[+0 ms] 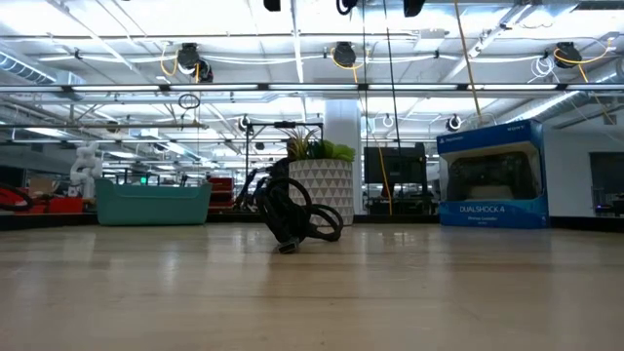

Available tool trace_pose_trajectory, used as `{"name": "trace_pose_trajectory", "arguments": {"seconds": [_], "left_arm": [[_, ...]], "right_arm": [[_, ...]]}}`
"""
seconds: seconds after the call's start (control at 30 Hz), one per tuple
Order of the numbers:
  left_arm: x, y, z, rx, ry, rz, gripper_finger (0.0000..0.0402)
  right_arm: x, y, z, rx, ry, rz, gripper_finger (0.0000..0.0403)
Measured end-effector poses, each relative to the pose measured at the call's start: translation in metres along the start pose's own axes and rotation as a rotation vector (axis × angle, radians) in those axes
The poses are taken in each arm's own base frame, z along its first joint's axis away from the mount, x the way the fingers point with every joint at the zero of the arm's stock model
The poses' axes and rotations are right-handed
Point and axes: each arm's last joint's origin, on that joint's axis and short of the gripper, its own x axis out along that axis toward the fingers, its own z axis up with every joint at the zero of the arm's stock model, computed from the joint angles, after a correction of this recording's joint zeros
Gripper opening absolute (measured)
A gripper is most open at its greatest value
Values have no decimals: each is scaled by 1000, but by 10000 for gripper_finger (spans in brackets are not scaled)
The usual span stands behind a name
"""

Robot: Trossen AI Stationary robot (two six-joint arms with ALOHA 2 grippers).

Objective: Pick and place USB-C Cables
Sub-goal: Put the violet USB cable into the blue bin

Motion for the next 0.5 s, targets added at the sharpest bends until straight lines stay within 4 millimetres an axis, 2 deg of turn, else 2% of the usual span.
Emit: {"name": "trace_pose_trajectory", "arguments": {"seconds": [0.5], "left_arm": [[0, 1, -1, -3, 6, 0, 250]], "right_arm": [[11, -3, -8, 29, -10, 40, 13]]}}
